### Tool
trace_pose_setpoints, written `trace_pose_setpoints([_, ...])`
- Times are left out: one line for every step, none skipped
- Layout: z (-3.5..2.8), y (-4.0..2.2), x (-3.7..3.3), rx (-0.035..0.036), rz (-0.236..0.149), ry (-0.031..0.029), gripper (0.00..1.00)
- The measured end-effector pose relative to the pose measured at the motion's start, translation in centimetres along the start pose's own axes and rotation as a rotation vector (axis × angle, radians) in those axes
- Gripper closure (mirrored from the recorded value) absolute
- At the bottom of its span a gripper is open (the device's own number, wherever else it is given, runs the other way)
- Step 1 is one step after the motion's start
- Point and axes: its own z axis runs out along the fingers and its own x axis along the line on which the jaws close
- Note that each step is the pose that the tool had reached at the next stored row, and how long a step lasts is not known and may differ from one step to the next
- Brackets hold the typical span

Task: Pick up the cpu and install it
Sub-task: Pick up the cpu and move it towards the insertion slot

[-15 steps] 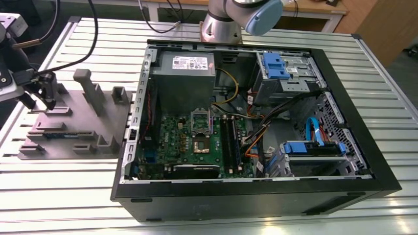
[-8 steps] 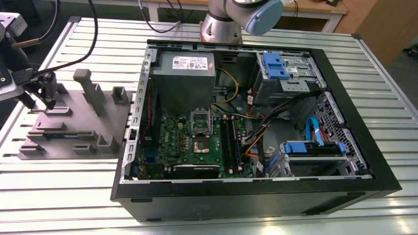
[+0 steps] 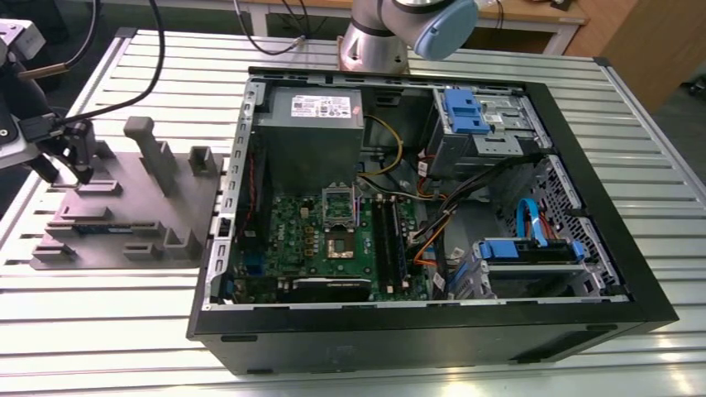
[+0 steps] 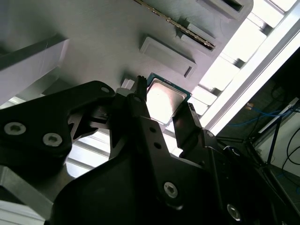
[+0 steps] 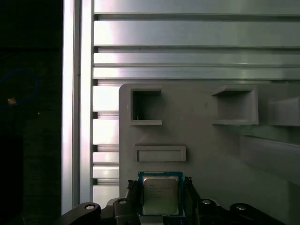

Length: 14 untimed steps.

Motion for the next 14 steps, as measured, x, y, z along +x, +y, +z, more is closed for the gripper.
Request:
trace_pose_setpoints([-0.10,0.00,0.00,0.0000,0.000,0.0000,0.53])
trace_pose_setpoints([-0.11,0.00,0.00,0.0000,0.000,0.0000,0.53])
trace_pose_setpoints([-0.12,0.00,0.00,0.0000,0.000,-0.0001,0.53])
trace_pose_setpoints([-0.15,0.00,0.00,0.0000,0.000,0.0000,0.53])
trace_pose_setpoints([-0.16,0.01,0.00,0.0000,0.000,0.0000,0.53])
trace_pose_setpoints([-0.18,0.01,0.00,0.0000,0.000,0.0000,0.53])
trace_pose_setpoints([-0.20,0.01,0.00,0.0000,0.000,0.0000,0.53])
trace_pose_setpoints([-0.21,0.01,0.00,-0.0001,0.000,-0.0001,0.53])
trace_pose_setpoints([-0.23,0.01,0.00,-0.0001,0.000,-0.0001,0.53])
trace_pose_setpoints([-0.25,0.01,0.00,0.0000,0.000,-0.0001,0.53])
trace_pose_setpoints([-0.27,0.01,0.00,-0.0001,0.000,-0.0002,0.53])
trace_pose_setpoints([-0.29,0.01,0.00,0.0000,0.000,-0.0001,0.53])
trace_pose_setpoints([-0.31,0.01,0.00,0.0000,0.000,0.0000,0.53])
trace_pose_setpoints([-0.34,0.01,0.00,0.0000,0.000,-0.0001,0.53])
